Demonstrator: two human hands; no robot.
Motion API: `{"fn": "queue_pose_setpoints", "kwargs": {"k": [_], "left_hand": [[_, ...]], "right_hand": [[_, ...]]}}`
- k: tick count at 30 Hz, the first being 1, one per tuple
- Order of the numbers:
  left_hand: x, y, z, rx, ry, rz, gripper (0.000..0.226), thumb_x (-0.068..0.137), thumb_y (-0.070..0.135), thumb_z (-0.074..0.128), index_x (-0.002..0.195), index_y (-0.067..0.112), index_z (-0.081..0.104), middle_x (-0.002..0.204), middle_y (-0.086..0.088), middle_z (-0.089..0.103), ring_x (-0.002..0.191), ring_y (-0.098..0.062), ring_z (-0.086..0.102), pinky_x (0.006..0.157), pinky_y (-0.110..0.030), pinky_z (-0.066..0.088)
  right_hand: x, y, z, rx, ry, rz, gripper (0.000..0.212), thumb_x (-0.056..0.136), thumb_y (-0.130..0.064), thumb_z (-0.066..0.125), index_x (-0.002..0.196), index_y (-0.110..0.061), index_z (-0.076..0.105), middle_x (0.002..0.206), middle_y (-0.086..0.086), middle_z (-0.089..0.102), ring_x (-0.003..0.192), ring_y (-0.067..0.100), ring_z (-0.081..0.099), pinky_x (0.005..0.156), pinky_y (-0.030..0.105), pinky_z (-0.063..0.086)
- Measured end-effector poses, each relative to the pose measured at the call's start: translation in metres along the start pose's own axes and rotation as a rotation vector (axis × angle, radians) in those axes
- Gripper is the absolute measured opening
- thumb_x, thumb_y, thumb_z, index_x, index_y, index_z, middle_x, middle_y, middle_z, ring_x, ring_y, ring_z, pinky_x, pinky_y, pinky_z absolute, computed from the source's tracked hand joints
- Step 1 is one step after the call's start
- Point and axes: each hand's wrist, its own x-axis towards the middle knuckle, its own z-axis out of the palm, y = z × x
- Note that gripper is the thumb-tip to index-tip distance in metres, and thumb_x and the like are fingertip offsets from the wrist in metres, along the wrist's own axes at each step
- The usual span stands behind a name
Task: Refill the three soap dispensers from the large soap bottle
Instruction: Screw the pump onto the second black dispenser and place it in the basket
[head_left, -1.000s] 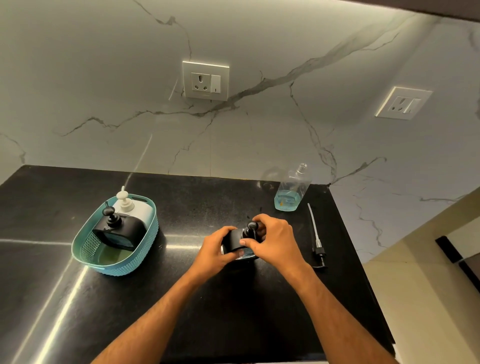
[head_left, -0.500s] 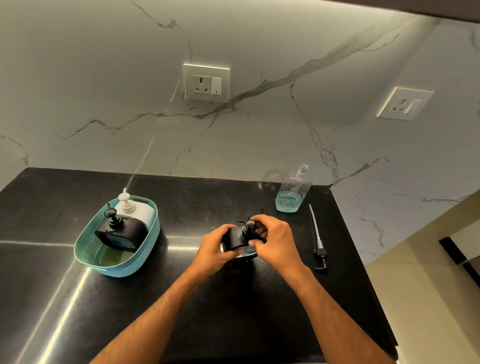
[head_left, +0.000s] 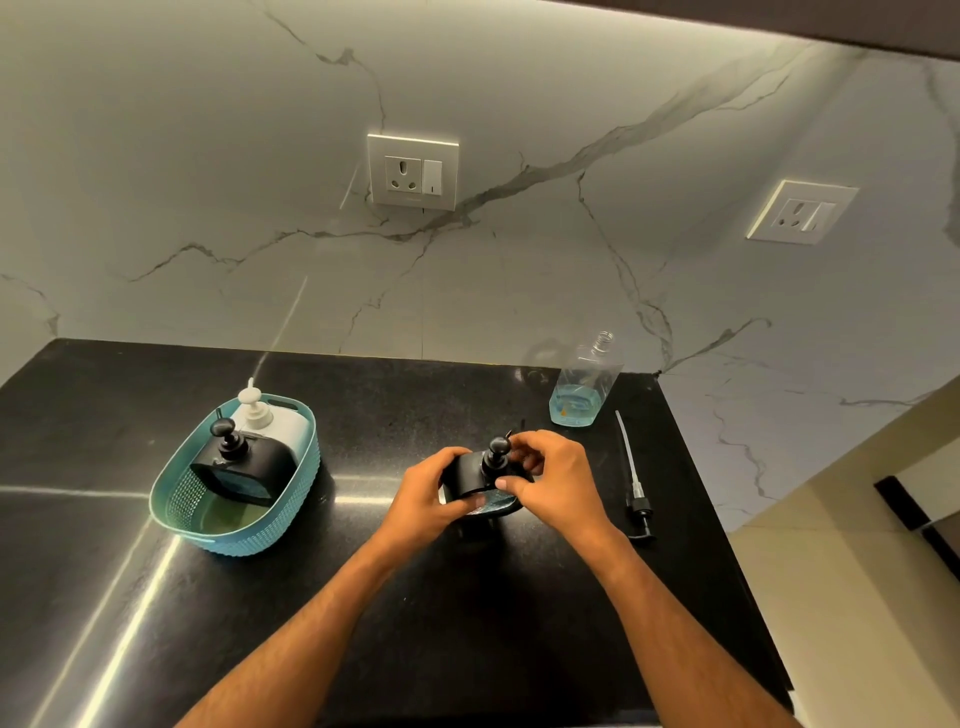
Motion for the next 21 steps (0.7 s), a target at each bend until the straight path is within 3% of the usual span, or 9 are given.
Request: {"fn": "queue_pose_setpoints", "kwargs": {"k": [5, 8, 11, 14, 16, 21], "left_hand": [[0.0, 0.005, -0.001, 0.006, -0.008, 0.011, 0.05, 0.081, 0.016, 0.088, 0.124, 0.018, 0.064, 0.116, 0.005, 0.07, 0.111, -0.014, 0.066, 0.099, -0.047, 0.055], [-0.001, 0.007, 0.0, 0.018, -0.01, 0.022, 0.049, 0.081, 0.017, 0.088, 0.125, 0.017, 0.064, 0.115, 0.006, 0.07, 0.11, -0.014, 0.066, 0.097, -0.046, 0.056], [-0.003, 0.008, -0.001, 0.025, -0.004, 0.026, 0.05, 0.081, 0.017, 0.088, 0.125, 0.016, 0.064, 0.115, 0.005, 0.07, 0.109, -0.014, 0.066, 0.097, -0.046, 0.056], [-0.003, 0.009, -0.001, 0.032, -0.005, 0.031, 0.05, 0.081, 0.016, 0.088, 0.125, 0.015, 0.064, 0.116, 0.004, 0.07, 0.11, -0.015, 0.066, 0.098, -0.046, 0.056], [-0.004, 0.009, -0.002, 0.037, -0.008, 0.035, 0.05, 0.081, 0.017, 0.088, 0.125, 0.017, 0.064, 0.116, 0.007, 0.07, 0.11, -0.012, 0.065, 0.098, -0.044, 0.056], [-0.005, 0.009, -0.001, 0.035, -0.016, 0.041, 0.049, 0.081, 0.022, 0.088, 0.124, 0.026, 0.063, 0.115, 0.014, 0.068, 0.108, -0.006, 0.065, 0.096, -0.039, 0.058]], "right_hand": [[-0.001, -0.003, 0.001, 0.011, 0.006, -0.011, 0.035, 0.069, -0.024, 0.093, 0.099, -0.02, 0.073, 0.088, -0.009, 0.065, 0.078, 0.005, 0.063, 0.068, 0.017, 0.05], [-0.001, -0.006, 0.001, -0.012, 0.041, 0.029, 0.04, 0.063, -0.039, 0.096, 0.088, -0.024, 0.068, 0.083, -0.013, 0.064, 0.074, 0.003, 0.062, 0.064, 0.015, 0.048], [-0.003, -0.007, 0.001, -0.007, 0.056, 0.039, 0.054, 0.059, -0.045, 0.097, 0.099, -0.026, 0.066, 0.092, -0.014, 0.064, 0.081, 0.003, 0.062, 0.068, 0.015, 0.051], [-0.004, -0.008, 0.0, 0.054, 0.037, -0.011, 0.058, 0.064, -0.025, 0.095, 0.116, -0.024, 0.068, 0.103, -0.014, 0.065, 0.09, 0.0, 0.064, 0.075, 0.017, 0.055], [-0.004, -0.009, 0.0, 0.065, 0.024, -0.021, 0.052, 0.066, -0.019, 0.093, 0.11, -0.026, 0.068, 0.099, -0.015, 0.068, 0.089, -0.001, 0.065, 0.076, 0.018, 0.056], [-0.005, -0.014, 0.0, 0.059, 0.042, 0.017, 0.055, 0.059, -0.038, 0.097, 0.103, -0.03, 0.064, 0.093, -0.017, 0.066, 0.084, -0.002, 0.065, 0.071, 0.009, 0.052]]}}
